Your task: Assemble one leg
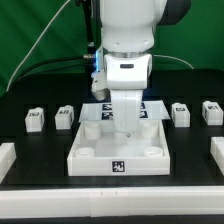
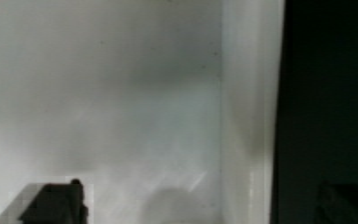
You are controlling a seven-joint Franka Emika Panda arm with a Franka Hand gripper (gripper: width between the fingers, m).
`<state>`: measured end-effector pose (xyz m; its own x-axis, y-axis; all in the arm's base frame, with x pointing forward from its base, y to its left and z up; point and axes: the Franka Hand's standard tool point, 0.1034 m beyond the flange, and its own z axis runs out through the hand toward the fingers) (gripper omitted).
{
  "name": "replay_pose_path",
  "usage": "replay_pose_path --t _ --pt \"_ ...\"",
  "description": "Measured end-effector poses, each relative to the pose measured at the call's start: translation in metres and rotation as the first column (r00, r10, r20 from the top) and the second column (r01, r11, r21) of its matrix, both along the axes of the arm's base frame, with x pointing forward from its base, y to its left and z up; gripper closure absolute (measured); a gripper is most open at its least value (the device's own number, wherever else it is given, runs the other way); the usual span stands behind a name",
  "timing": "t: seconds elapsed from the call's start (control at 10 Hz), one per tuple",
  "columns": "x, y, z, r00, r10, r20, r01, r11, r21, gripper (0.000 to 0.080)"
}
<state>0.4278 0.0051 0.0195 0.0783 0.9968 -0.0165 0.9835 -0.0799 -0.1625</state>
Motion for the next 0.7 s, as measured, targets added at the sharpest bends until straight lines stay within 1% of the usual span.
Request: replay_pose_path --t 0.2,0.3,0.4,0.5,0.6,0.7 --pt "-0.001 0.001 -0.002 1.0 -0.005 -0.004 0.005 1.0 -0.001 0.015" --pt "-0.002 0.001 -0.003 1.0 -0.005 -0.008 0.005 1.0 0.0 0.0246" --pt "-0.004 0.001 -0.006 1.0 -0.005 -0.013 0.005 1.0 0.001 0.0428" --pt "-0.005 0.0 -0.009 1.0 -0.006 -0.02 0.006 1.0 0.002 0.0428" --pt "-0.006 0.0 -0.011 1.0 -0.007 -0.025 0.007 1.0 0.002 0.0565" --pt "-0.007 0.0 -0.012 1.0 -0.009 -0.029 0.009 1.0 0.002 0.0719"
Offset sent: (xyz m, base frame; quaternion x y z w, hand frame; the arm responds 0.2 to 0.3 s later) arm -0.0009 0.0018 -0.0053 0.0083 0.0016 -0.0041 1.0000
